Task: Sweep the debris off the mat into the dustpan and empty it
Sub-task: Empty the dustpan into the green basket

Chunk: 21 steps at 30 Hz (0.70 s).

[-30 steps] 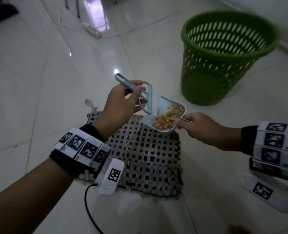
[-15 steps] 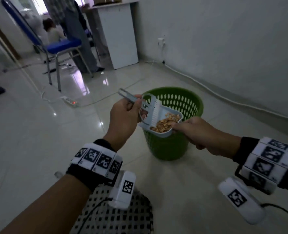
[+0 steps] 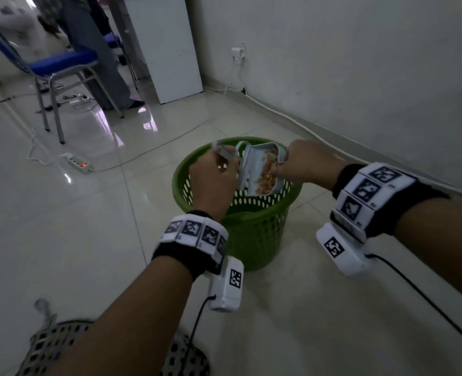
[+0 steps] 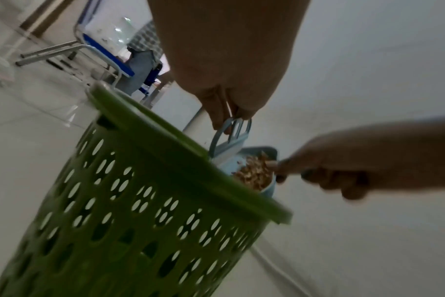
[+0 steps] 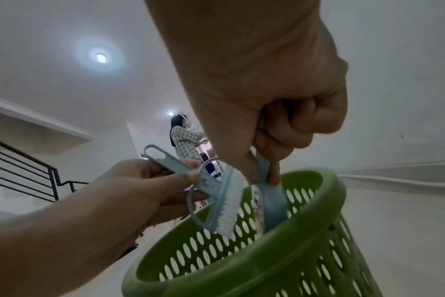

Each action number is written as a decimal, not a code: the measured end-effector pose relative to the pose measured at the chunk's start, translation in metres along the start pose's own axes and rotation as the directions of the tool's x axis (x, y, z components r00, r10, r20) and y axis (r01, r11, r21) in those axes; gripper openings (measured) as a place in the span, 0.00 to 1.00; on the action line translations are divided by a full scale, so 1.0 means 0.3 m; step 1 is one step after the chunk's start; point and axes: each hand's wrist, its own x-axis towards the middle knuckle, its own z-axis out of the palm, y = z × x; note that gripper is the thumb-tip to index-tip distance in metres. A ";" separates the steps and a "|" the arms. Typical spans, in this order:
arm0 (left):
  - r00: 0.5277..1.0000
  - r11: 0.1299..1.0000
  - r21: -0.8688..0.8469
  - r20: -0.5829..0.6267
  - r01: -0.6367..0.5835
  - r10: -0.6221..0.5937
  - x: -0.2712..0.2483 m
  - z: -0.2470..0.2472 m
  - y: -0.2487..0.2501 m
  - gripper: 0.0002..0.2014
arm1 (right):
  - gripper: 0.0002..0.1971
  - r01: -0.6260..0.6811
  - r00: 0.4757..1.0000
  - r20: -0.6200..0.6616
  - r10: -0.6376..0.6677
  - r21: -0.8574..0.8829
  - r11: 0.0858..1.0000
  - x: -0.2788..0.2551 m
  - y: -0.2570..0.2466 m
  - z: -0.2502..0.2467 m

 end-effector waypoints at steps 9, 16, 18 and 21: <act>0.978 0.940 0.310 0.193 -0.141 0.083 -0.080 0.149 -0.075 0.08 | 0.09 0.069 0.990 -0.090 -0.109 -0.365 0.928 0.051 -0.033 0.178; 0.982 0.996 0.090 0.186 -0.020 0.003 -0.065 0.139 -0.067 0.06 | 0.04 0.061 0.998 -0.008 -0.065 -0.223 0.973 0.066 0.003 0.196; 0.984 1.000 0.006 0.179 0.015 -0.016 -0.070 0.119 -0.048 0.07 | 0.14 0.058 0.998 0.009 -0.057 -0.080 0.995 0.064 0.014 0.181; 0.995 0.996 -0.089 0.102 0.020 -0.011 -0.069 0.072 -0.015 0.09 | 0.21 0.051 0.998 0.021 -0.055 0.173 0.984 0.009 0.002 0.128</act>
